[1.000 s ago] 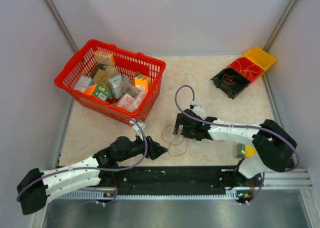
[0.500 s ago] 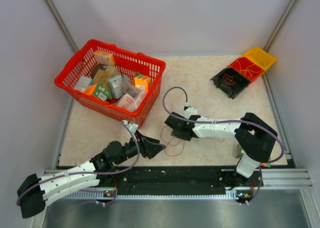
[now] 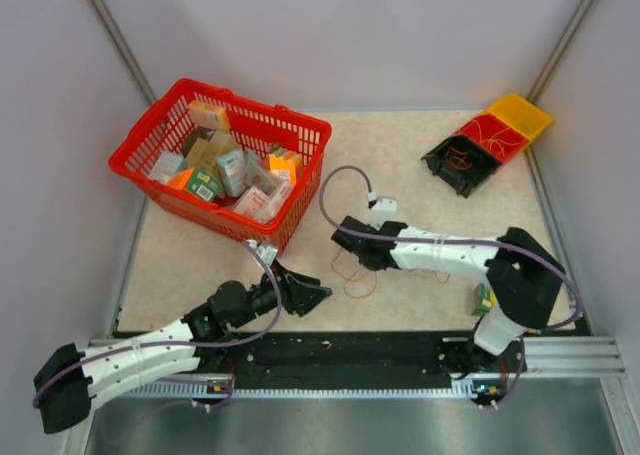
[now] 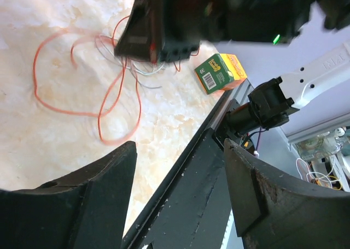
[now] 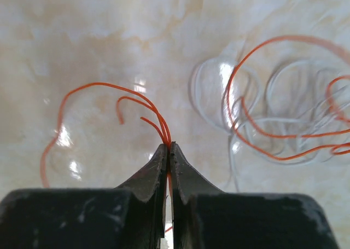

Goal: Untangle the cables

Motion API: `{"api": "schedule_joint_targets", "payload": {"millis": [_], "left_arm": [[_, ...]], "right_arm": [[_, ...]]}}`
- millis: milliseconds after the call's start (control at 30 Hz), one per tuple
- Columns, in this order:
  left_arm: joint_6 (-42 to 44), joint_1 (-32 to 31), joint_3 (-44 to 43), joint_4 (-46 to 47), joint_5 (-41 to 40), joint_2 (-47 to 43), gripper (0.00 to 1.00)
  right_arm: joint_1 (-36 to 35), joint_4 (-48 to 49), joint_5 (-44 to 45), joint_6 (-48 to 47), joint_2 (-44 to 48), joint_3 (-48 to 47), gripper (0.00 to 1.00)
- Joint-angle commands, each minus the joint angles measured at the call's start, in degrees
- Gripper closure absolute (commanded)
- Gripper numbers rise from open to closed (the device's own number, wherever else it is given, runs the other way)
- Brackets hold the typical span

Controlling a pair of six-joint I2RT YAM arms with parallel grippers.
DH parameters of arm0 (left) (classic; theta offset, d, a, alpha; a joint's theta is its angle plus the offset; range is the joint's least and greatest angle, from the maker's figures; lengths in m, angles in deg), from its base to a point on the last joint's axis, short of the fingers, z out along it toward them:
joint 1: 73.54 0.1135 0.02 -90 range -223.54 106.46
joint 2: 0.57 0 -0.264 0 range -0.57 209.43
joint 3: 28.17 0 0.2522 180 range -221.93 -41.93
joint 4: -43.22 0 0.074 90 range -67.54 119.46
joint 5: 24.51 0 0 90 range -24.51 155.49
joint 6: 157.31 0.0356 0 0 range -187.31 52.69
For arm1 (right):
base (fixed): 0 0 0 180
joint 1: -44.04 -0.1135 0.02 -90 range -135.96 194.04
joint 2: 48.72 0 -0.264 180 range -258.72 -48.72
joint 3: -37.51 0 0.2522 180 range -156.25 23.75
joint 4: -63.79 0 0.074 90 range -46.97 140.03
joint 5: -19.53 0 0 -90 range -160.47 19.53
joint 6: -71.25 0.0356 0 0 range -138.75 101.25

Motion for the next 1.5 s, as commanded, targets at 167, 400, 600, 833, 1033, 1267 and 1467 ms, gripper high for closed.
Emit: {"api": "schedule_joint_targets", "payload": {"millis": [167, 400, 600, 833, 1033, 1267, 1467], "left_arm": [[-0.1, -0.2, 5.6, 3.6, -0.8, -0.1, 0.31], [0.4, -0.1, 6.1, 3.7, -0.9, -1.2, 0.31], [1.2, 0.0, 6.0, 3.3, -0.9, -1.5, 0.30], [1.8, 0.5, 4.7, 3.7, -0.4, 1.2, 0.29], [1.3, 1.5, 4.8, 4.3, 0.5, 2.1, 0.29], [1.1, 2.3, 5.0, 4.6, 1.4, 2.2, 0.29], [0.5, 2.9, 5.0, 5.3, 2.0, 2.9, 0.29]], "right_arm": [[22.3, 10.3, 9.8, -22.8, 20.3, -5.9, 1.00], [43.5, 39.6, 7.3, -36.8, 18.6, -8.2, 1.00], [52.5, 52.0, 12.7, -49.5, 2.2, -23.2, 1.00], [55.3, 52.4, -4.2, -55.3, -6.8, -26.1, 1.00], [56.7, 56.9, -14.1, -55.2, -3.6, -15.3, 1.00], [56.6, 55.5, -10.8, -49.0, -0.3, -7.3, 1.00], [56.7, 41.6, -4.7, -46.4, -8.8, -17.0, 1.00]]}}
